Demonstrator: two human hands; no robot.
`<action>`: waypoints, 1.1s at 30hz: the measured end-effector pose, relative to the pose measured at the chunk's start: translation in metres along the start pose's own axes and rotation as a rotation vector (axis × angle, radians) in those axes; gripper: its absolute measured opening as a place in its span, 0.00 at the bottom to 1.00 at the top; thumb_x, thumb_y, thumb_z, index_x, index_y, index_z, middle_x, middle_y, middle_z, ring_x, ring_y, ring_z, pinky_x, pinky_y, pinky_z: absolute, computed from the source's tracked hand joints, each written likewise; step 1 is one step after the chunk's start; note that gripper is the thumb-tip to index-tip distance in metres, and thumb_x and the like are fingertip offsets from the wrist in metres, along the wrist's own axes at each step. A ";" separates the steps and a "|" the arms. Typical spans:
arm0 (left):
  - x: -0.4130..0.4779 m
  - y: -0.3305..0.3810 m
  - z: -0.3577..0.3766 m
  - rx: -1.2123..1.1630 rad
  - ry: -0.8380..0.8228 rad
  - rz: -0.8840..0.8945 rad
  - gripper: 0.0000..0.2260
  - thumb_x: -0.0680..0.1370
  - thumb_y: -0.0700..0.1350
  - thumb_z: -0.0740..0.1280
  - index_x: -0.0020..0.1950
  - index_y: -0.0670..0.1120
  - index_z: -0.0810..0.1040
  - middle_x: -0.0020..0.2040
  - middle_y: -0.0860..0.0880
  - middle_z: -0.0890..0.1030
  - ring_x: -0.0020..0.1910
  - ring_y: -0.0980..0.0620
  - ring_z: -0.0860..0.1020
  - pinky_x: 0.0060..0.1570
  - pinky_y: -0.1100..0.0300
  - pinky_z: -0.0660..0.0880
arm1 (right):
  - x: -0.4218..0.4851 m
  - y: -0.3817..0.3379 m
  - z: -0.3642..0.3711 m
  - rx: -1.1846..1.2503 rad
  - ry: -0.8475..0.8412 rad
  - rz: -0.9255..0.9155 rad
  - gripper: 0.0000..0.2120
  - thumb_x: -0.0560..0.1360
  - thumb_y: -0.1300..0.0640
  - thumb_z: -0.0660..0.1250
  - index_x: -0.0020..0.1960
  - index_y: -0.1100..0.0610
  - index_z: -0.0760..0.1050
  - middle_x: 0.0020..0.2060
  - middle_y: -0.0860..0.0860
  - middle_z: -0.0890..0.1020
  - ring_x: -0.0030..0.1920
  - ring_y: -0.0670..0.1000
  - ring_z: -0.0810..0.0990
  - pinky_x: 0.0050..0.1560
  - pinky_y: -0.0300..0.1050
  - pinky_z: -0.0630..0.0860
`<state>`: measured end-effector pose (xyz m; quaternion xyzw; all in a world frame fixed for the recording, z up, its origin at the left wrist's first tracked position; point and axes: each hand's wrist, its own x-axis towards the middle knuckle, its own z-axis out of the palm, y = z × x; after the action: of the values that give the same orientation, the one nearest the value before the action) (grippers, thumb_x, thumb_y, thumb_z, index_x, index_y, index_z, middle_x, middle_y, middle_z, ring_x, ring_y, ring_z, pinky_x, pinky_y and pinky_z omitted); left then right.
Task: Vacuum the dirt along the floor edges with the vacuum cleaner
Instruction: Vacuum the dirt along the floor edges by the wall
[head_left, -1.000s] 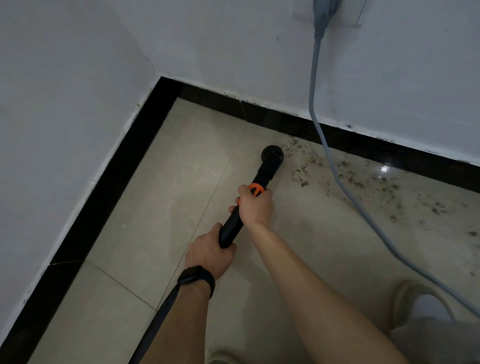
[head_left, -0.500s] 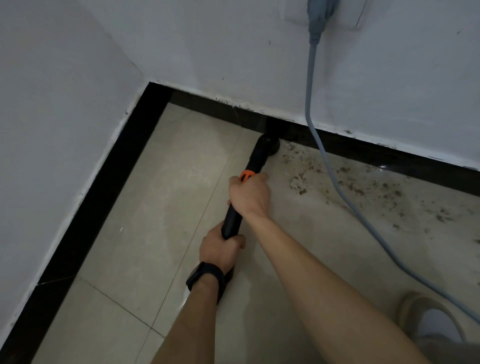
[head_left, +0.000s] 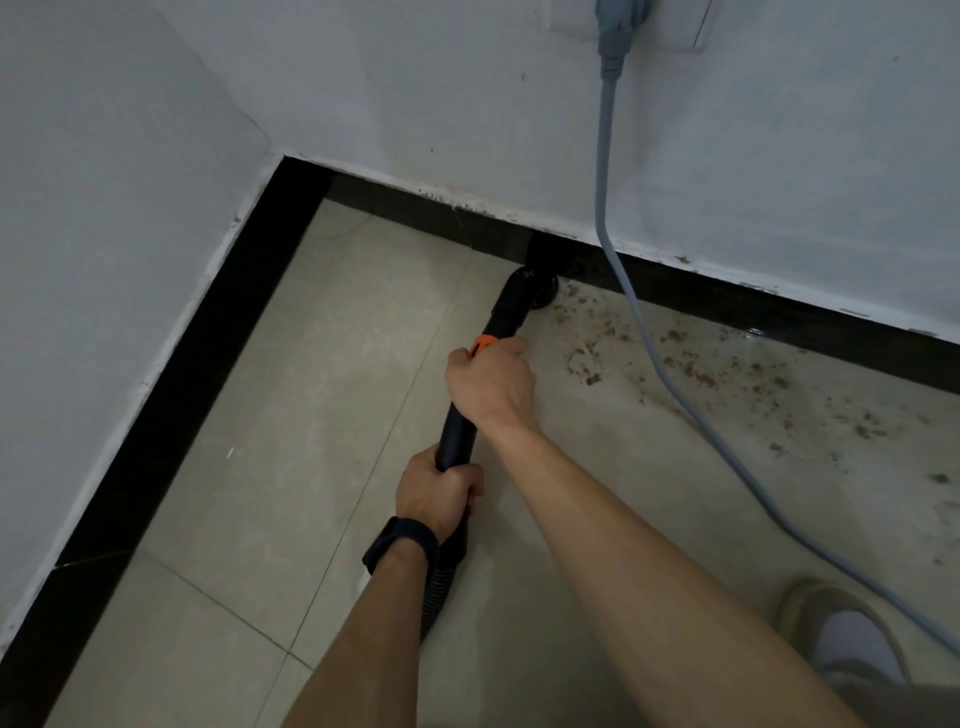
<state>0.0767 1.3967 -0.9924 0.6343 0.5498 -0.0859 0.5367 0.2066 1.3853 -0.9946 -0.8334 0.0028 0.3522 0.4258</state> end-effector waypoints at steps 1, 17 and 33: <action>-0.001 0.001 0.001 0.008 -0.004 -0.001 0.10 0.56 0.44 0.68 0.35 0.43 0.75 0.28 0.45 0.78 0.26 0.47 0.75 0.33 0.51 0.75 | 0.000 0.001 -0.002 -0.002 0.002 0.000 0.23 0.83 0.49 0.63 0.68 0.63 0.61 0.38 0.48 0.72 0.33 0.46 0.74 0.27 0.42 0.68; -0.010 0.008 -0.005 0.258 0.023 0.052 0.11 0.56 0.49 0.68 0.37 0.52 0.77 0.30 0.49 0.82 0.31 0.46 0.81 0.34 0.52 0.79 | -0.007 0.004 -0.017 0.121 -0.012 0.063 0.23 0.82 0.49 0.63 0.68 0.62 0.61 0.42 0.51 0.78 0.37 0.49 0.79 0.28 0.41 0.70; -0.039 -0.048 -0.054 0.456 -0.013 0.050 0.12 0.56 0.51 0.67 0.39 0.57 0.76 0.31 0.52 0.80 0.31 0.50 0.79 0.30 0.61 0.70 | -0.080 0.032 0.027 0.239 -0.006 0.184 0.19 0.83 0.47 0.63 0.63 0.58 0.60 0.45 0.56 0.84 0.42 0.57 0.86 0.45 0.54 0.85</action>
<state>-0.0024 1.4065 -0.9709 0.7521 0.4966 -0.1989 0.3849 0.1209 1.3602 -0.9804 -0.7718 0.1199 0.3896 0.4879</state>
